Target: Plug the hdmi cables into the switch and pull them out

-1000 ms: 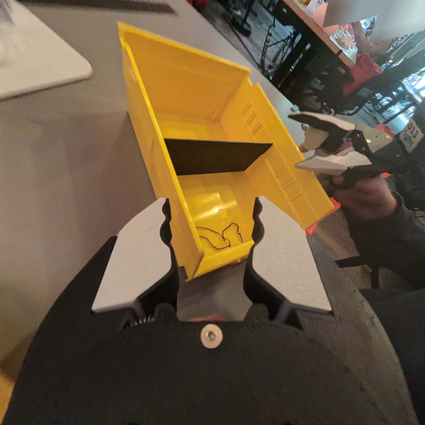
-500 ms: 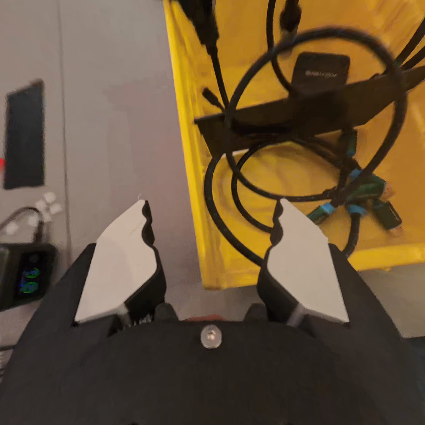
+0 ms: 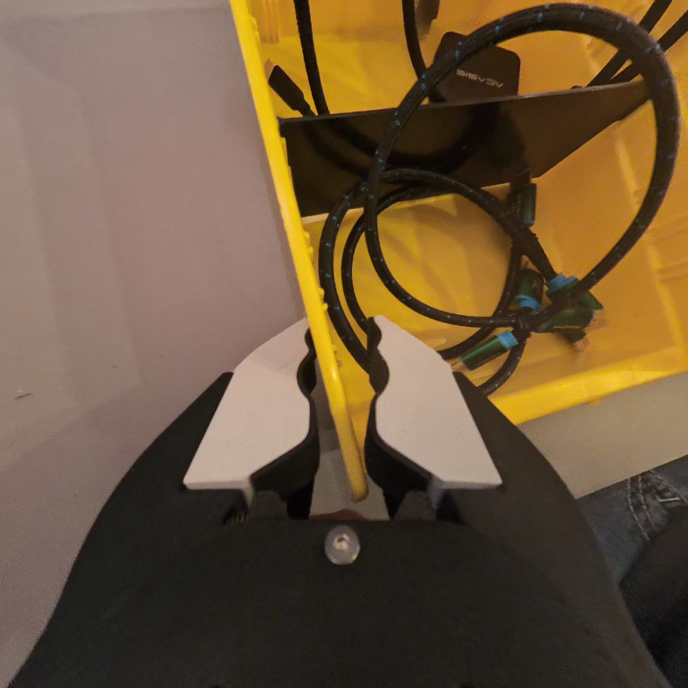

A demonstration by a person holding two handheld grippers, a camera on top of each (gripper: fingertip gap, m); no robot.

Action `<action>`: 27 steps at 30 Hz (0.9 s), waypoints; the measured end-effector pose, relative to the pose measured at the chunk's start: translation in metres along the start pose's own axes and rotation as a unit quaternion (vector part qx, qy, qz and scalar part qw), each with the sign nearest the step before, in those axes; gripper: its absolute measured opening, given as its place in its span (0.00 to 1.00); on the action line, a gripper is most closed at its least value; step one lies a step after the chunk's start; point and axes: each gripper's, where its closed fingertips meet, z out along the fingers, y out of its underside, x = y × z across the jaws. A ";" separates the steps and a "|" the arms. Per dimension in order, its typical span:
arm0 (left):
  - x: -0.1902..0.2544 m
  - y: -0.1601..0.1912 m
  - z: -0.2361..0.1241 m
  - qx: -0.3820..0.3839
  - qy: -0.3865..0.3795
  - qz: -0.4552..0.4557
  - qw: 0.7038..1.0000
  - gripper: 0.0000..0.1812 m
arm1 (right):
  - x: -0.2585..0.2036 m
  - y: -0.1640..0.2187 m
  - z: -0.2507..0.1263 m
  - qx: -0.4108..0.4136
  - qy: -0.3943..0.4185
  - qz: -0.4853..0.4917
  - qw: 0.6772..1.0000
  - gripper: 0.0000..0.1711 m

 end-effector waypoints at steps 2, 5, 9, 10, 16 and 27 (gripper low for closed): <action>0.000 0.000 0.000 0.009 0.005 -0.015 1.000 0.12 | 0.017 0.003 0.001 0.000 0.025 -0.019 0.999 0.17; -0.004 0.001 -0.001 0.006 -0.011 -0.005 1.000 0.11 | 0.045 0.008 0.002 0.006 0.062 -0.033 0.997 0.09; -0.012 0.005 -0.005 0.002 -0.022 -0.015 1.000 0.08 | 0.088 0.014 -0.001 -0.004 0.106 -0.037 0.994 0.04; -0.016 0.007 -0.006 0.002 -0.025 -0.018 1.000 0.07 | 0.098 0.017 -0.002 -0.006 0.114 -0.033 0.993 0.03; -0.036 0.019 -0.018 0.000 -0.025 -0.051 0.998 0.06 | 0.144 0.028 -0.012 -0.010 0.117 0.004 0.993 0.01; -0.065 0.030 -0.032 0.011 -0.062 -0.112 0.992 0.06 | 0.210 0.052 -0.042 -0.026 0.187 0.025 0.982 0.02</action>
